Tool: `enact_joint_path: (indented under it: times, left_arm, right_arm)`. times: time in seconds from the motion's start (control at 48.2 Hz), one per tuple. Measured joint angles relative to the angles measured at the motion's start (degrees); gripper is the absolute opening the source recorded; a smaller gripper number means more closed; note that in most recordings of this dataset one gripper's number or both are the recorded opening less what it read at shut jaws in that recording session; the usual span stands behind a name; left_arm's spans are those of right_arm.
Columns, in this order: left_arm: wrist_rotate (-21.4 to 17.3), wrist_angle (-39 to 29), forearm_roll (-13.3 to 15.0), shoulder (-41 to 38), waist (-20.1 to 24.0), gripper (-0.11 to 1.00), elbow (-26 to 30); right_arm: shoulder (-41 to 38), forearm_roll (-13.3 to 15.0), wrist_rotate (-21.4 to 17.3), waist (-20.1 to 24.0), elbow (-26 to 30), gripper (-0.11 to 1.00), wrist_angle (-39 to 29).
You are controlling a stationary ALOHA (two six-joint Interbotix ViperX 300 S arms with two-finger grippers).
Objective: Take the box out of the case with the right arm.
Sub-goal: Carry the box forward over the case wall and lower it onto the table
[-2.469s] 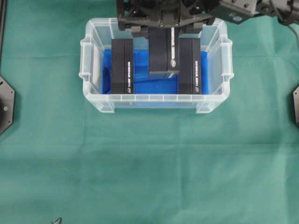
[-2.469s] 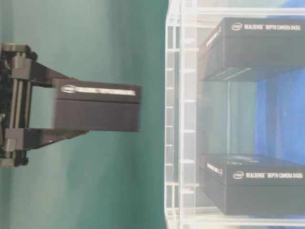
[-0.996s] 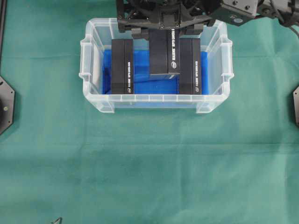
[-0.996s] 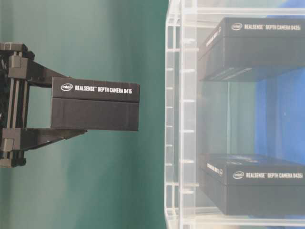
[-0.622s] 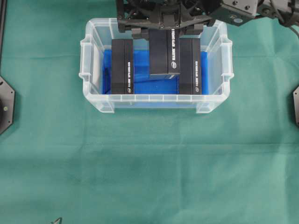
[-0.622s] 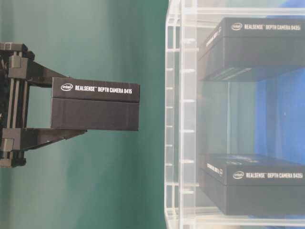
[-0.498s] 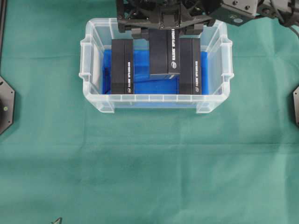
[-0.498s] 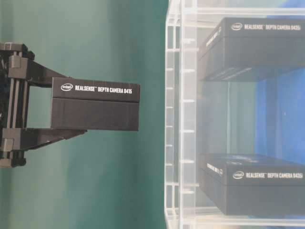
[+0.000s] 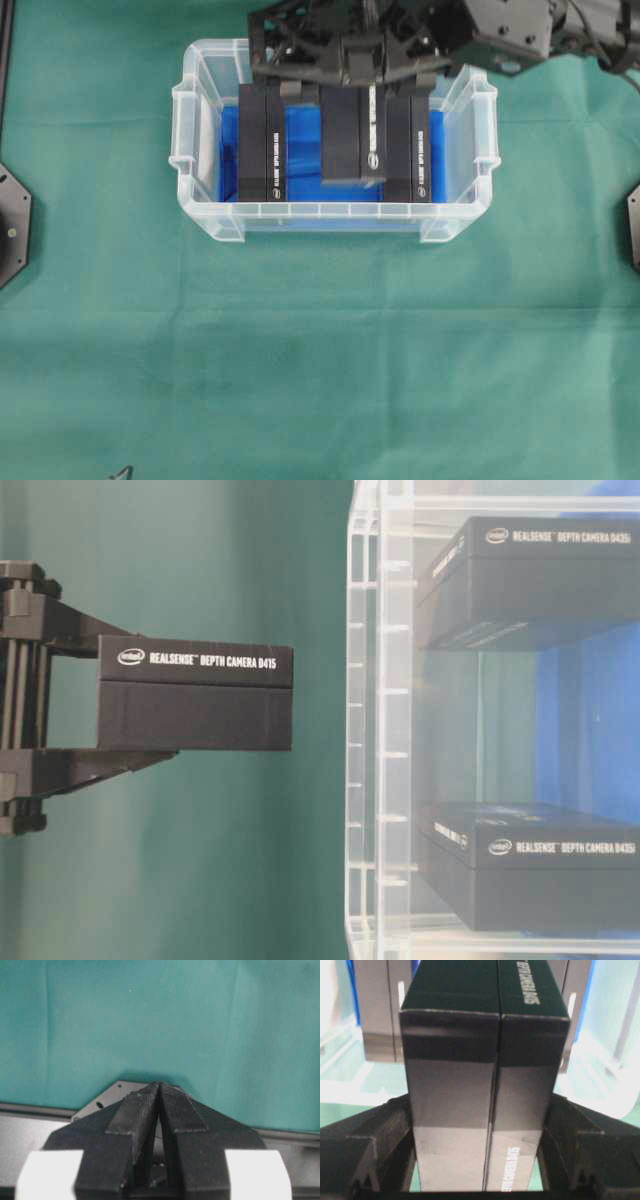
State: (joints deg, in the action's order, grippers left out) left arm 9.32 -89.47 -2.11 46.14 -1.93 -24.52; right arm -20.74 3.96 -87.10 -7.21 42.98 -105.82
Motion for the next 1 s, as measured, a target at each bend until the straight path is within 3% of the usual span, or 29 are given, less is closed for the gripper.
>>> enact_joint_path:
  times: [0.622,0.996]
  left_arm:
    - [0.1,-0.5,-0.1,0.0,0.0,0.0,0.0]
    - [0.0,-1.2,0.0,0.2,0.0,0.0,0.0]
  right_arm:
    - [0.0,1.8,-14.8,17.0,0.0,0.65,-2.0]
    - [0.0,1.8,-18.7,22.1,0.0,0.65,-2.0]
